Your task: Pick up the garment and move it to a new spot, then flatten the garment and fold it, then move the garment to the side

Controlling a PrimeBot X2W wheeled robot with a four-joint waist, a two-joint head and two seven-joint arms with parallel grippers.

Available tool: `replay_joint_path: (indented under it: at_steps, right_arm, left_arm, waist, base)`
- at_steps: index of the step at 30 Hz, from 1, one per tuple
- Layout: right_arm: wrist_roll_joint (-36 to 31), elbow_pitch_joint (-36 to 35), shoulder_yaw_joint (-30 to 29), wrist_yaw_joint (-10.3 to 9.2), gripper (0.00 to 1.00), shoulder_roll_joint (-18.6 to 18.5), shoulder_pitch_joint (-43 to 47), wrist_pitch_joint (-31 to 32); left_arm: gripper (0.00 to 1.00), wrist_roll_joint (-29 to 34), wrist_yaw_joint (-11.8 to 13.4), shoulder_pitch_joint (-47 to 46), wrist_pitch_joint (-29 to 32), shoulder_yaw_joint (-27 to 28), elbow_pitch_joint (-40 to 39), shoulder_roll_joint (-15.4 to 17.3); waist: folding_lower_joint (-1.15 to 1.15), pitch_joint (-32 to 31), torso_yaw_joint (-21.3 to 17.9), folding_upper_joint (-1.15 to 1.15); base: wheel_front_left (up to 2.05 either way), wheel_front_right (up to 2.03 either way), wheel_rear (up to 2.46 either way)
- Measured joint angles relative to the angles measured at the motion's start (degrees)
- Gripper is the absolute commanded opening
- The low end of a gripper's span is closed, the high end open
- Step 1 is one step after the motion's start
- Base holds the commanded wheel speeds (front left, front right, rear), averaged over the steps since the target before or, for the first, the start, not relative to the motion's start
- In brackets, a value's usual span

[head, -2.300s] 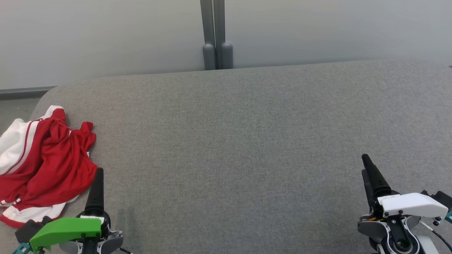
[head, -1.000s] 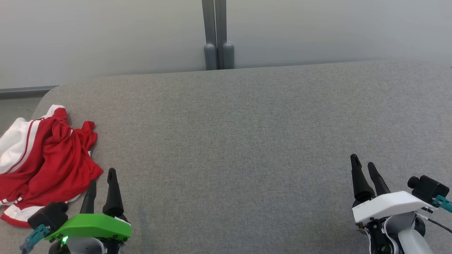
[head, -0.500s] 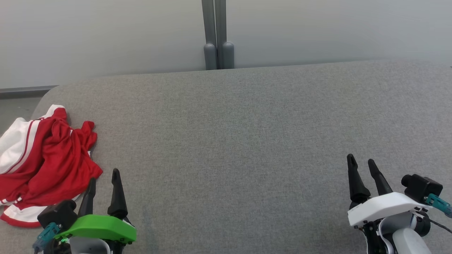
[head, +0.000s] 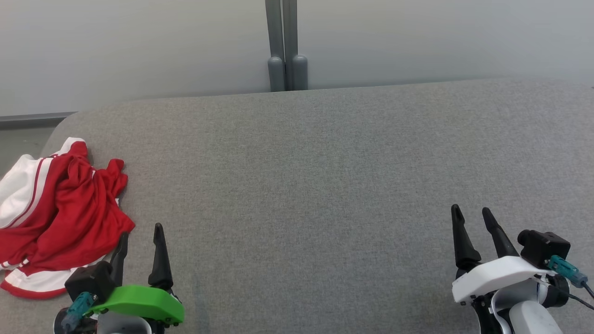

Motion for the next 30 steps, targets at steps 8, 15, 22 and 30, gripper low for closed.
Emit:
replay_joint_path:
  at_steps: [8,15,22,30]
  right_arm:
    - [-4.63,0.20,0.12,0.01,1.00,0.22,0.01,-1.00]
    - [-7.82,0.36,-0.18,0.01,1.00,0.33,0.01,-1.81]
    - [-10.69,0.60,-0.24,0.01,1.00,0.47,0.12,-2.63]
    - [-13.92,0.55,-0.26,0.02,1.00,0.56,0.20,-3.55]
  left_arm:
    - [1.00,4.20,0.49,0.01,-0.97,-0.33,0.23,0.30]
    - [1.00,7.36,0.90,0.06,-1.77,-0.54,0.58,0.41]
    - [1.00,10.62,0.99,0.29,-2.59,-0.66,0.75,0.43]
    - [1.00,14.01,1.42,0.38,-3.53,-0.80,0.85,0.41]
  waist:
    - [0.00,0.05,0.08,0.00]
    - [0.00,-0.05,0.09,0.00]
    - [0.00,-0.10,0.18,0.00]
    - [0.00,0.19,0.86,0.00]
  base:
    - [0.00,0.00,0.00]
    - [0.00,0.00,0.00]
    - [0.00,0.00,0.00]
    - [0.00,0.00,0.00]
